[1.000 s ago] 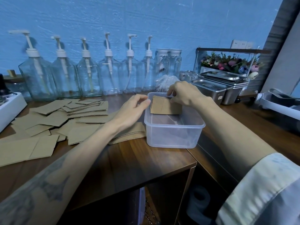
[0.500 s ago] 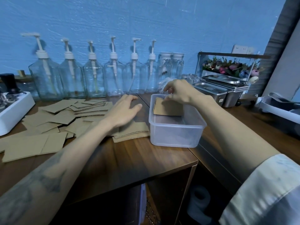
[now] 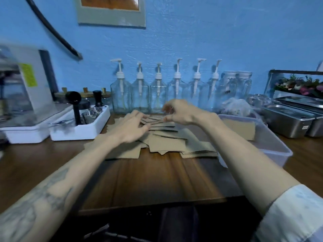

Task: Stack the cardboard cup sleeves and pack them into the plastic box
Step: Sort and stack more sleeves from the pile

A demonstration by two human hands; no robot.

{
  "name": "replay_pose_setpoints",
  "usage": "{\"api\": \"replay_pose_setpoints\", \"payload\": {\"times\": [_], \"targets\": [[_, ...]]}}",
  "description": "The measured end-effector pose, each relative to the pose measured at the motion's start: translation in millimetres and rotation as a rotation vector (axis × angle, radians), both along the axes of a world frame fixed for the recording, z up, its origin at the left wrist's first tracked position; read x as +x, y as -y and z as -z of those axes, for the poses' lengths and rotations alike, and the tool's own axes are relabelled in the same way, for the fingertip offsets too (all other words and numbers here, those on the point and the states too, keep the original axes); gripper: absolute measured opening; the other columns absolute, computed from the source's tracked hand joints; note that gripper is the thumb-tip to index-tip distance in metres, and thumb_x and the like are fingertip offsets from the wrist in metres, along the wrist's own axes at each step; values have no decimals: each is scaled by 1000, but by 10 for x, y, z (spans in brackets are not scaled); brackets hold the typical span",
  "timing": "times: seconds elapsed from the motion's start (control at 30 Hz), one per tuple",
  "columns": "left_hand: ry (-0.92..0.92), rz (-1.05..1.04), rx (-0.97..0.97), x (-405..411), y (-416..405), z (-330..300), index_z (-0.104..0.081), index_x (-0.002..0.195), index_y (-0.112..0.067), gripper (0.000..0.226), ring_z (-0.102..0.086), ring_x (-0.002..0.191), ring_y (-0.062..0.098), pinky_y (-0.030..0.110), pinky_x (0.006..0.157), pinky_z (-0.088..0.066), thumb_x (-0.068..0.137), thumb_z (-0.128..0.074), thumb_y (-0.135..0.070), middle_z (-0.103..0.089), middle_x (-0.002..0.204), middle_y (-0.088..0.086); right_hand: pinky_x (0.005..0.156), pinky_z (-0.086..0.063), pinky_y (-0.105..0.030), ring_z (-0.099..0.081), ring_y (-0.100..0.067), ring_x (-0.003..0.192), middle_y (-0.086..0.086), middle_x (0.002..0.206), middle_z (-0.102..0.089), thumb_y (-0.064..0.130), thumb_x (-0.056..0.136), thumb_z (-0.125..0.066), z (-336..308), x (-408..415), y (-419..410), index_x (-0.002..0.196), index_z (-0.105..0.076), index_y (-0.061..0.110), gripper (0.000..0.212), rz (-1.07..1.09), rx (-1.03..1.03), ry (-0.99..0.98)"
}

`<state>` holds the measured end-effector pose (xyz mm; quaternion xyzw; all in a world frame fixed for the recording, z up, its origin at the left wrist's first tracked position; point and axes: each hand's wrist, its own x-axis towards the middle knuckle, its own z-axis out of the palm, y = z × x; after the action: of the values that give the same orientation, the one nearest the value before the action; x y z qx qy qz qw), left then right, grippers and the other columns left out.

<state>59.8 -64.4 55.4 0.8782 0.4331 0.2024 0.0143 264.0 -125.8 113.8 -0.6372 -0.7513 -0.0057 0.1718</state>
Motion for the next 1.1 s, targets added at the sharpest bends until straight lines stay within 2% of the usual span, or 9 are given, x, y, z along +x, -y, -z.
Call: {"api": "replay_pose_setpoints", "payload": {"times": [0.13, 0.27, 0.37, 0.47, 0.63, 0.73, 0.87, 1.0, 1.1], "targets": [[31, -53, -47, -424, -99, 47, -46, 140, -22, 51, -44, 131, 23, 46, 107, -38, 98, -44, -50, -45, 142, 2, 90, -44, -26, -59, -23, 115, -9, 125, -64, 36, 89, -71, 181, -294, -157, 128, -61, 13, 46, -58, -42, -38], [44, -50, -38, -612, -156, 140, -49, 139, -21, 52, -45, 130, 20, 45, 107, -38, 98, -42, -53, -47, 141, 1, 99, -47, -33, -59, -21, 117, -8, 126, -64, 33, 88, -71, 323, -414, -247, 127, -62, 12, 45, -82, -45, -86], [83, -23, -39, -617, -150, 256, -51, 136, -23, 50, -46, 127, 18, 41, 106, -39, 99, -41, -54, -47, 138, -2, 97, -44, -25, -60, -14, 116, -1, 125, -66, 32, 87, -73, 432, -414, -251, 123, -65, 15, 41, -109, -28, -150], [126, 25, -56, -658, -127, 325, -55, 131, -27, 46, -47, 125, 15, 42, 106, -40, 97, -43, -56, -47, 135, -7, 97, -42, -23, -59, -11, 113, 3, 123, -65, 34, 87, -73, 584, -390, -255, 120, -67, 19, 37, -122, 4, -228], [42, 158, -110, -889, -52, 307, -58, 120, -39, 57, -45, 119, 5, 36, 103, -42, 79, -52, -78, -45, 127, -19, 96, -43, -20, -58, -5, 109, 6, 122, -64, 38, 89, -70, 701, -413, -246, 121, -67, 21, 36, -157, 15, -259], [16, 178, -129, -891, -39, 308, -60, 102, -40, 46, -43, 121, 8, 36, 104, -40, 71, -67, -74, -45, 128, -15, 100, -44, -25, -56, -7, 110, 6, 120, -62, 39, 89, -69, 711, -477, -209, 121, -67, 22, 36, -165, 55, -231], [68, 215, -155, -834, -49, 334, -57, 95, -31, 45, -42, 123, 13, 39, 105, -39, 69, -75, -64, -47, 129, -6, 89, -40, -21, -54, -9, 109, 4, 115, -60, 41, 89, -68, 759, -560, -171, 122, -67, 22, 38, -203, 47, -200], [203, 251, -167, -826, -32, 340, -53, 91, -32, 45, -48, 108, 8, 24, 90, -42, 65, -83, -54, -49, 113, -12, 96, -40, -28, -52, -12, 111, 3, 111, -60, 40, 90, -68, 764, -620, -156, 116, -71, 24, 31, -244, 71, -248], [277, 257, -172, -808, 2, 324, -58, 89, -25, 44, -50, 88, 4, 15, 73, -40, 64, -88, -45, -55, 95, -10, 90, -44, -29, -56, -10, 101, 4, 102, -62, 39, 87, -71, 770, -666, -144, 104, -75, 27, 21, -282, 48, -349]]}}
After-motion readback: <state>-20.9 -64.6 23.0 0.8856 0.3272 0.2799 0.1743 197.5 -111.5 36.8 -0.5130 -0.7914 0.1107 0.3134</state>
